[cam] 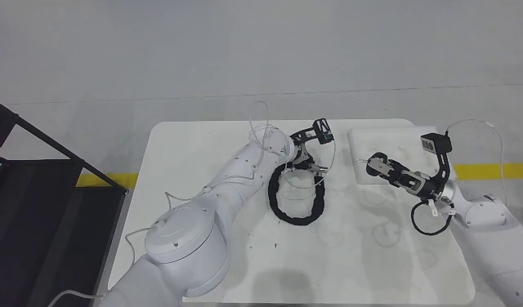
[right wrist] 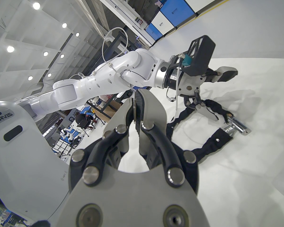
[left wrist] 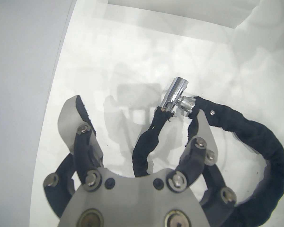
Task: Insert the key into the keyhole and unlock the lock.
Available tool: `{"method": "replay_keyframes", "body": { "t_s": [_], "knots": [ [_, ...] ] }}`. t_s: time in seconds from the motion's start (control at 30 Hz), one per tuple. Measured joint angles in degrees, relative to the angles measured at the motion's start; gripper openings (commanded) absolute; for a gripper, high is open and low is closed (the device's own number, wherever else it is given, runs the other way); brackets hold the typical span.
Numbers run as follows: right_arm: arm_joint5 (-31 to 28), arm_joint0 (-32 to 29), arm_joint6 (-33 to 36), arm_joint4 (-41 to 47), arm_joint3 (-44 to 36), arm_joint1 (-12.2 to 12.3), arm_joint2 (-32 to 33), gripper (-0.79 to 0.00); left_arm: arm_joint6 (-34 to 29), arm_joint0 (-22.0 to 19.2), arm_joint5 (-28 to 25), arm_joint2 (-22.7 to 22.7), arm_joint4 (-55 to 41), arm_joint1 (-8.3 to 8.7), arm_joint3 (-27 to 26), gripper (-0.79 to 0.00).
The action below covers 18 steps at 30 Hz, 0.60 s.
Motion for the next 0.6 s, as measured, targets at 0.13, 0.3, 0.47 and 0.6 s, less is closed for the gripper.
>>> {"method": "replay_keyframes", "body": {
  "t_s": [0.13, 0.3, 0.47, 0.6],
  "knots": [
    [0.0, 0.0, 0.0, 0.0, 0.0, 0.0, 0.0, -0.785, 0.0, 0.0, 0.0, 0.0, 0.0, 0.0, 0.0, -0.785],
    [0.0, 0.0, 0.0, 0.0, 0.0, 0.0, 0.0, -0.785, 0.0, 0.0, 0.0, 0.0, 0.0, 0.0, 0.0, -0.785],
    [0.0, 0.0, 0.0, 0.0, 0.0, 0.0, 0.0, -0.785, 2.2, 0.7, -0.7, -0.5, -0.1, 0.56, -1.3, -0.785],
    [0.0, 0.0, 0.0, 0.0, 0.0, 0.0, 0.0, -0.785, 5.6, 0.5, -4.4, -0.7, 1.0, 1.67, -2.7, -0.785]
  ]
}}
